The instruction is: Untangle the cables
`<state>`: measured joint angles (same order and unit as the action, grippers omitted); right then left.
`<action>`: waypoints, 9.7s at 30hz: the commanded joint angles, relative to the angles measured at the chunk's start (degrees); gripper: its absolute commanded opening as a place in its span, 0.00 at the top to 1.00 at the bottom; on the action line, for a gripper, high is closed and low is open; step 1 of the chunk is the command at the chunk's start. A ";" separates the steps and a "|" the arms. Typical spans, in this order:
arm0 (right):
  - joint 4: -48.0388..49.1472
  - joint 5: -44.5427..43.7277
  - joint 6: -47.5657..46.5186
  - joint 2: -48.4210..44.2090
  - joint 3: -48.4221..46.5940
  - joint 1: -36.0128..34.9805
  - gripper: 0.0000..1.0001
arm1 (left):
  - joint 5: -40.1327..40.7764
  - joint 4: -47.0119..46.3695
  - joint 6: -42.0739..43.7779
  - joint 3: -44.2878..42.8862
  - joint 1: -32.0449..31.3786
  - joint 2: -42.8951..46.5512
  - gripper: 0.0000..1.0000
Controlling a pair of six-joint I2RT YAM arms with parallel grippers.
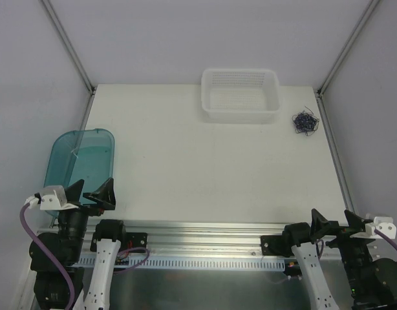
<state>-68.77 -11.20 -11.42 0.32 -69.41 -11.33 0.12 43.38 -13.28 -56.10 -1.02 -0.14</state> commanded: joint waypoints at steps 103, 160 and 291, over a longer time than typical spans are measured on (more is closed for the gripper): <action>44.88 28.52 0.53 85.73 11.49 -28.22 0.50 | -25.63 -27.46 -18.08 22.70 -24.61 -47.49 0.01; 62.47 7.16 25.93 58.33 33.47 -29.71 0.99 | 11.30 -30.19 -17.39 5.03 -46.45 -77.91 1.00; 46.97 2.41 27.68 60.15 -0.30 -42.28 0.99 | 4.78 -68.85 -25.65 27.09 -56.81 -69.28 0.39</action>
<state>-25.52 -7.33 13.93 62.65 -70.43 -53.12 -2.37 -17.93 -38.44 -29.63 -55.53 -67.46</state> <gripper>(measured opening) 0.015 0.618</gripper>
